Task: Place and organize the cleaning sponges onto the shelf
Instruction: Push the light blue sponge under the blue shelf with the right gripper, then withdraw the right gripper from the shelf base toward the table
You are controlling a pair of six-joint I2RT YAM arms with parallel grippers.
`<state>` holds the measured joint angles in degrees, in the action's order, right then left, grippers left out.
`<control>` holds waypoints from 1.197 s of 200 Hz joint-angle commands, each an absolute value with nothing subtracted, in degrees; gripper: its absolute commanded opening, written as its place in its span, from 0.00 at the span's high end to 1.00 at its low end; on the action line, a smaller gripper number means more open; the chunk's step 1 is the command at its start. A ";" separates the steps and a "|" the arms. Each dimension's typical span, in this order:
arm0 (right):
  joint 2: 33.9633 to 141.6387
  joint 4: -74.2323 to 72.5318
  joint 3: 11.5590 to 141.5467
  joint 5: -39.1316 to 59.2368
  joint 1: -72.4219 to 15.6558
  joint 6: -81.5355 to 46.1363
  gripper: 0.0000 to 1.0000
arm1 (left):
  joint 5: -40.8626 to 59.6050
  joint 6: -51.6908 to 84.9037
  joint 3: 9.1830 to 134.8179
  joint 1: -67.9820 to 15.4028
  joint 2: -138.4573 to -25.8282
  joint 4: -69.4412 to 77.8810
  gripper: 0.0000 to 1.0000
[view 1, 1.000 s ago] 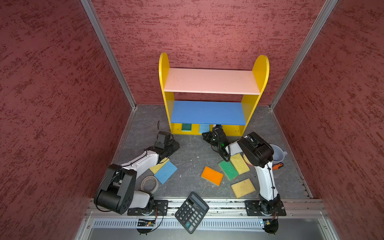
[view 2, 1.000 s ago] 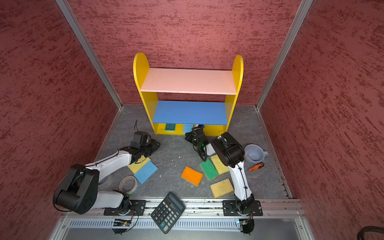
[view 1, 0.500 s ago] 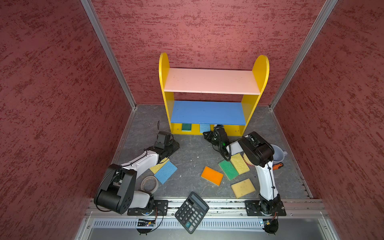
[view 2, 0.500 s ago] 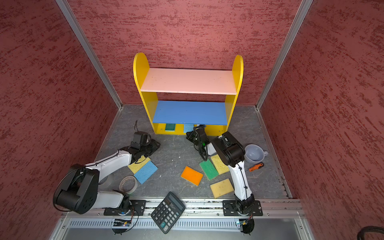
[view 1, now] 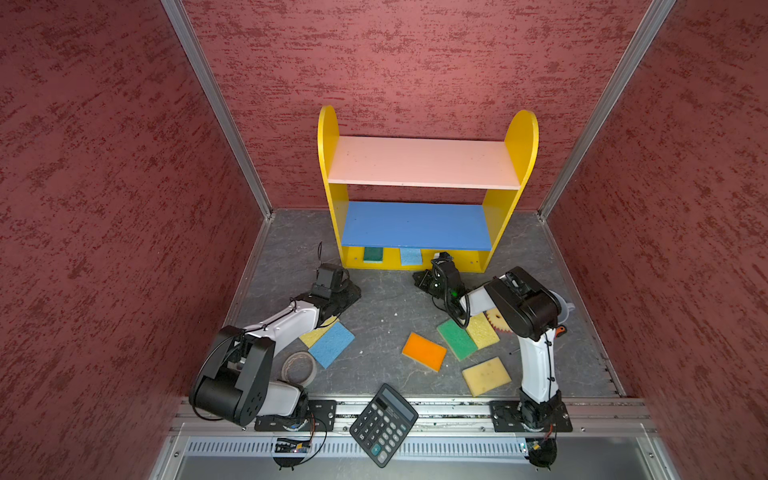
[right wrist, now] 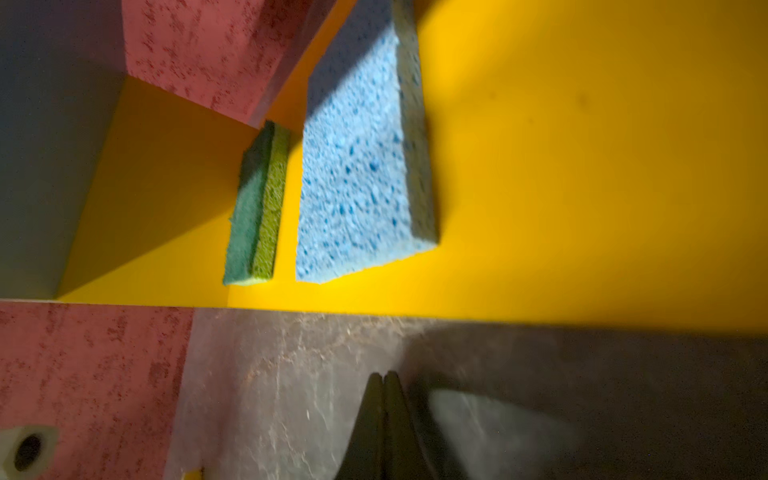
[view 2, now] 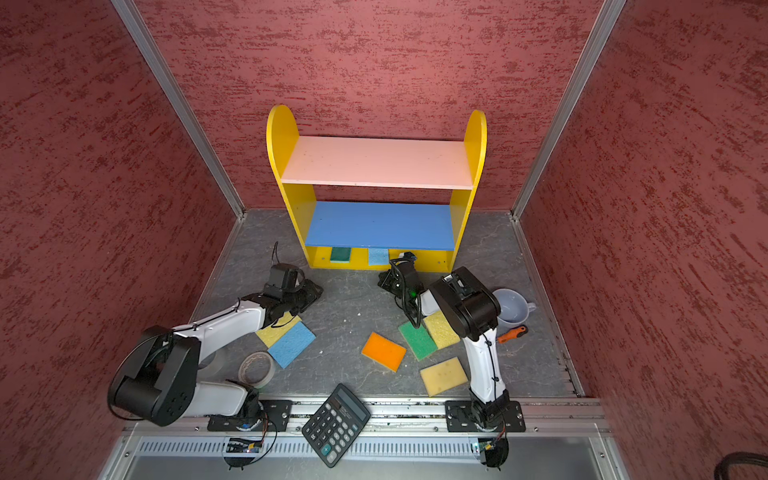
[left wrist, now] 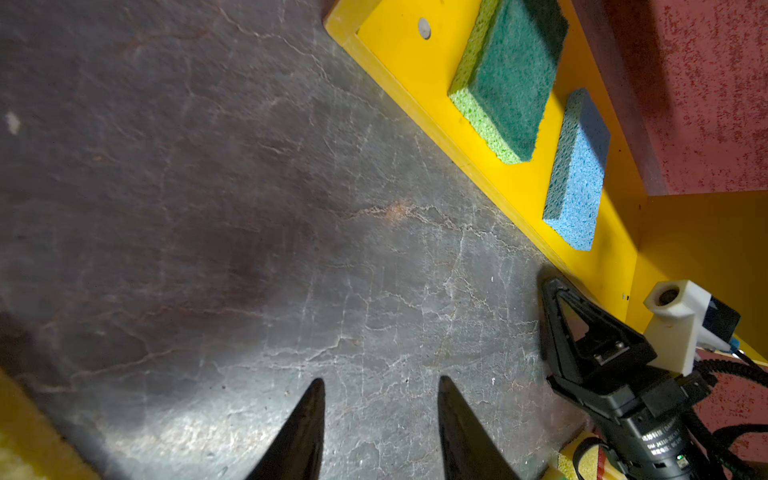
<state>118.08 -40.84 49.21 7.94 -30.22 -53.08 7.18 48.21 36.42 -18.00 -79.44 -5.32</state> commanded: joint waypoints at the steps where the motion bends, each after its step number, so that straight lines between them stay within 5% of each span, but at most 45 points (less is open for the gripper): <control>1: 114.04 -34.00 46.27 3.22 -30.68 -50.30 0.96 | 6.31 48.56 37.86 -19.04 -77.84 -5.92 0.55; 80: 112.81 -46.63 42.88 2.76 -26.45 -50.19 0.88 | 3.76 47.86 37.74 -20.03 -73.76 -9.23 0.54; 104: 115.81 -52.57 43.48 4.98 -24.43 -53.97 0.89 | 3.87 47.61 37.20 -19.73 -73.65 -9.79 0.69; 125: 119.09 -57.28 43.75 5.53 -22.88 -58.36 0.90 | 3.86 47.37 37.13 -19.59 -74.14 -10.34 0.71; 239: 127.24 -53.64 54.06 5.60 -22.74 -65.49 0.90 | 5.31 47.27 38.05 -18.98 -79.03 -8.79 0.71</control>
<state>124.95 -57.08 51.70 5.91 -22.31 -62.41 4.51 47.94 37.10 -19.25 -77.67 -9.39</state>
